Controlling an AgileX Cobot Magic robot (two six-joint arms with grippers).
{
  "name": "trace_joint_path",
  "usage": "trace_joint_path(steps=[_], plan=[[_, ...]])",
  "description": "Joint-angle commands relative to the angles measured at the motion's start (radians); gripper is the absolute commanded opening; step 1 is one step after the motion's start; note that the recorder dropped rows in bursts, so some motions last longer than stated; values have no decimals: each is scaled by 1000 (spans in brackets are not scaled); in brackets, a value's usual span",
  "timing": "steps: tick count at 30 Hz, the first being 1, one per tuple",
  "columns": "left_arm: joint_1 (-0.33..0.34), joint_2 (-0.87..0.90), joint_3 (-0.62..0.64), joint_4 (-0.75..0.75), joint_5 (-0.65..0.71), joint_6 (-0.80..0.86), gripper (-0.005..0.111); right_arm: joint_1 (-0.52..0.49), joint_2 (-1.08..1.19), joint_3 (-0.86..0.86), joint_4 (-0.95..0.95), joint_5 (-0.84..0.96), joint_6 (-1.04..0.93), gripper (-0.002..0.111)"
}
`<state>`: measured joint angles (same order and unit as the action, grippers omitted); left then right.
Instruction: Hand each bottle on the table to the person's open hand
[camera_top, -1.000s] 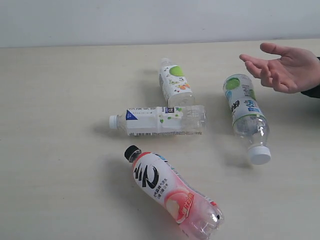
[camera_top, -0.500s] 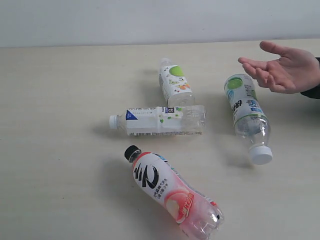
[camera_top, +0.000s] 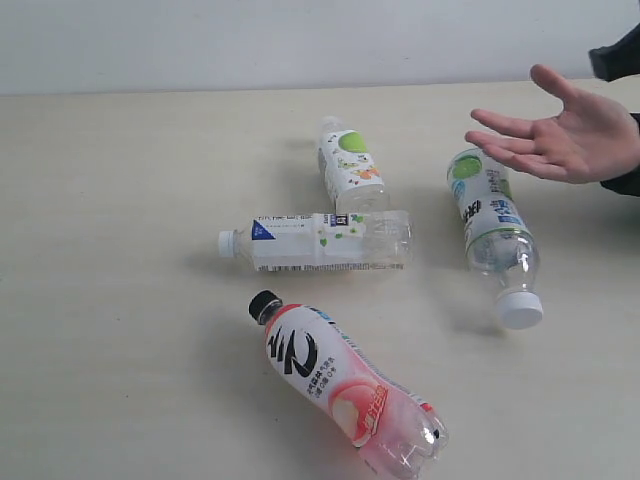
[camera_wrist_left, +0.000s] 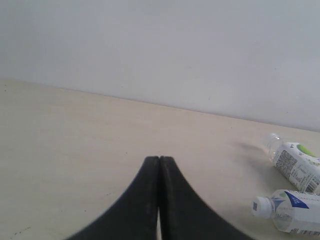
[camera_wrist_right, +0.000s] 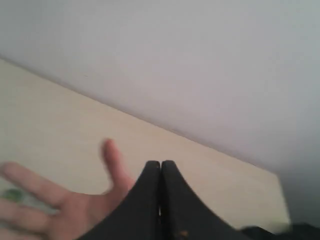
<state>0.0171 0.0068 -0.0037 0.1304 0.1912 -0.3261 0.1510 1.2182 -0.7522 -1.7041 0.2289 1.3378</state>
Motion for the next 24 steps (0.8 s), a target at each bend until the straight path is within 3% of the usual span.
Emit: trace_joint_path(steps=[1, 4, 10, 13, 16, 21, 24], plan=[[2, -7, 4, -6, -4, 0, 0, 1, 53, -41, 258, 372, -229, 4], [2, -7, 4, -6, -4, 0, 0, 1, 111, -104, 539, 526, -516, 4], [2, -7, 4, -6, -4, 0, 0, 1, 224, -286, 1397, 862, -1442, 4], [2, -7, 4, -6, -4, 0, 0, 4, 226, -301, 1741, 879, -1571, 7], [2, -7, 4, -6, -4, 0, 0, 51, 224, -301, 1967, 868, -1734, 19], [2, -7, 4, -6, -4, 0, 0, 173, 224, -301, 2011, 844, -1740, 41], [2, -7, 4, -6, -4, 0, 0, 199, 231, -301, 2003, 782, -1601, 50]])
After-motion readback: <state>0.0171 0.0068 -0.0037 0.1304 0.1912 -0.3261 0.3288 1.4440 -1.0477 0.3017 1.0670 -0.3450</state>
